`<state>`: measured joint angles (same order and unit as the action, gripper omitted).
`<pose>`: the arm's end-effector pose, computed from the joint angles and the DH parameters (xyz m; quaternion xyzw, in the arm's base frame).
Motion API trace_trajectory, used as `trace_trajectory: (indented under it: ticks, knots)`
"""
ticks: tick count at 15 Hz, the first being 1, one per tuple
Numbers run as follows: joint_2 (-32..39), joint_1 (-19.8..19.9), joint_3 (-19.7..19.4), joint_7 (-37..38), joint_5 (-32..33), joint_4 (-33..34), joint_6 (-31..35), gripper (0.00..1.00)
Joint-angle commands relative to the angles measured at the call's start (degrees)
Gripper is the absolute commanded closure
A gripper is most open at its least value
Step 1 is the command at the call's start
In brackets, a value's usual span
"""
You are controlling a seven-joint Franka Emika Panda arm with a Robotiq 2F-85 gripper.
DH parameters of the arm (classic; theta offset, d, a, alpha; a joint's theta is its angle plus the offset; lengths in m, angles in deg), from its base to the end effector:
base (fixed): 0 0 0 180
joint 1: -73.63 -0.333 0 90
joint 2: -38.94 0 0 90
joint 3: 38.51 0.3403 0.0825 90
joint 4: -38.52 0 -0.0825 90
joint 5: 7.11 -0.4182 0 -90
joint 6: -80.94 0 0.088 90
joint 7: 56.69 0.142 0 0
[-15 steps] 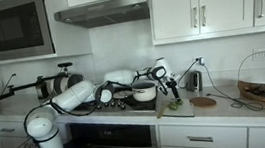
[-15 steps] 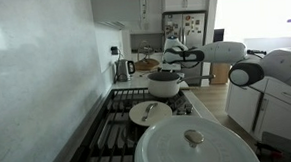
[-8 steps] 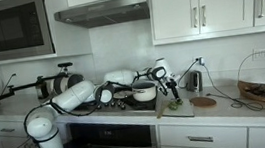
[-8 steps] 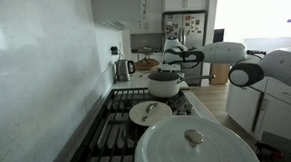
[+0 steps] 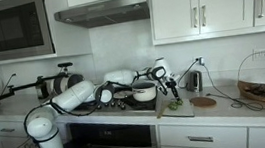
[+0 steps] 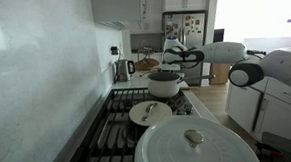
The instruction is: Place the broccoli inside the open white pot
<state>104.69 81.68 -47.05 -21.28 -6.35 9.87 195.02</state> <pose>0.8799 -0.1796 0.3475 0.9061 -0.3793 0.1839 0.0361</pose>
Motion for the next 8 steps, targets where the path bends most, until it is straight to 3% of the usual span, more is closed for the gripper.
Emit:
trace_trajectory:
  ticks: [1,4,5,8]
  knots:
    - [3.46,0.41,0.10,1.20,-0.09,7.00,-2.69,0.91]
    - [3.92,0.48,0.24,1.72,-0.06,8.68,-3.49,1.00]
    - [0.37,-0.02,0.00,1.79,-0.31,2.55,-0.56,0.99]
    - [-0.02,0.04,0.14,2.15,-0.49,2.66,-0.10,1.00]
